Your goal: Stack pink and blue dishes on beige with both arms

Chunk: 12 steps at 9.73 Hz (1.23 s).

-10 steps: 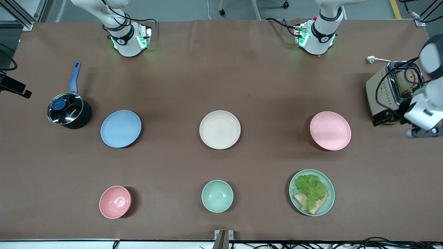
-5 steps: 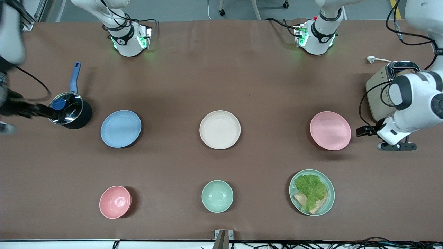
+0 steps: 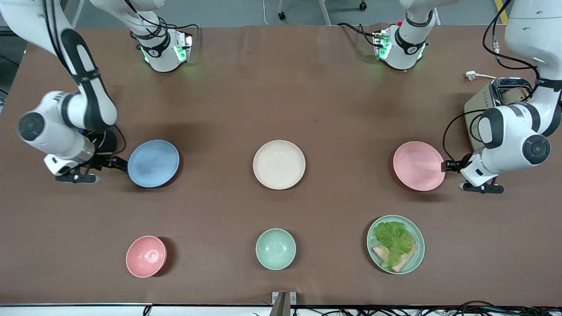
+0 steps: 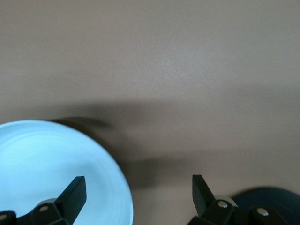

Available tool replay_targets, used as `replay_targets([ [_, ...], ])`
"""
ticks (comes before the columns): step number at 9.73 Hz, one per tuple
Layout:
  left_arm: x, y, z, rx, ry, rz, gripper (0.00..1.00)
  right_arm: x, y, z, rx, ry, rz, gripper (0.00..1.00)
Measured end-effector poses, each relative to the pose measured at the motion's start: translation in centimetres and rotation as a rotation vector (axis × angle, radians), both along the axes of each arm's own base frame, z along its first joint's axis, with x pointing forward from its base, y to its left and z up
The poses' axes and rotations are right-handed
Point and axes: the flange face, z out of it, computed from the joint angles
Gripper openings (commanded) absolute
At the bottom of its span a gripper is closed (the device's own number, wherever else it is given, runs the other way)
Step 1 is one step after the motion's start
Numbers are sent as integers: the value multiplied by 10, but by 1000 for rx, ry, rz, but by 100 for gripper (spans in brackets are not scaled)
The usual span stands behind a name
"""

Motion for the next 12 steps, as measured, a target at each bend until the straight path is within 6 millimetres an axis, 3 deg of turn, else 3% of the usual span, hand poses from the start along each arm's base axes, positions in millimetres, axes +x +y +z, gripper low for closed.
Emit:
replay_targets([
  [1,-1,0,-10,-6,10,1,57,-2,2,-20,-2,8,5,85],
  [3,-2,-1,-25,-11,14,3,48,-4,5,-31,0,18,8,80],
  [6,1,-1,-33,-24,16,19,9,-4,10,-33,21,18,-12,68],
  [7,4,-1,-32,-31,11,28,2,-4,10,-33,26,19,-19,59],
  [9,10,-2,-24,-36,-6,31,0,-4,9,-34,30,20,-27,31],
  [10,14,-4,-19,-42,-14,33,0,-5,8,-34,37,20,-41,4],
  [12,19,-9,-10,-54,-19,30,0,-6,10,-37,66,25,-79,0],
])
